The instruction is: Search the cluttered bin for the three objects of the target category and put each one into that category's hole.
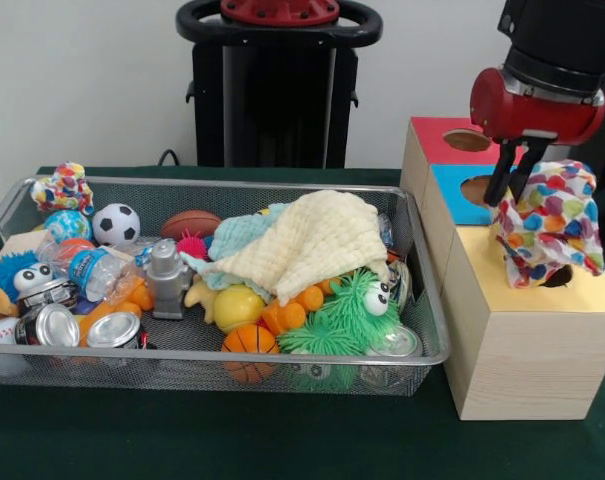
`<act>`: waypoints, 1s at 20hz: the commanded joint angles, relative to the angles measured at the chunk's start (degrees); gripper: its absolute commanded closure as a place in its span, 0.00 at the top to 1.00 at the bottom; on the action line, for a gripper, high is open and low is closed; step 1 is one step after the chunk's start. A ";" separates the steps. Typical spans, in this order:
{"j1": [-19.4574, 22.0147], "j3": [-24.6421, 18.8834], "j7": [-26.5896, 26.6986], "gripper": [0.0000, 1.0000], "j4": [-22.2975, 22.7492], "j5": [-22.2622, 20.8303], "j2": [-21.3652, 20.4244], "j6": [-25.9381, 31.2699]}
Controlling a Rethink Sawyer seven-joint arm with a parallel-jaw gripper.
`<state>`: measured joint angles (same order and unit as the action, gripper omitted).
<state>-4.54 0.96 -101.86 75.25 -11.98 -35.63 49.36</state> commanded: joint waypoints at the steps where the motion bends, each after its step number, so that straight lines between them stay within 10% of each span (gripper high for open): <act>1: -0.83 0.57 -16.83 0.00 1.62 2.49 4.56 -4.77; 20: -3.84 4.32 -18.88 0.00 1.93 4.33 9.53 -11.96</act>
<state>-8.41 5.00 -105.42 75.22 -9.56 -30.11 41.04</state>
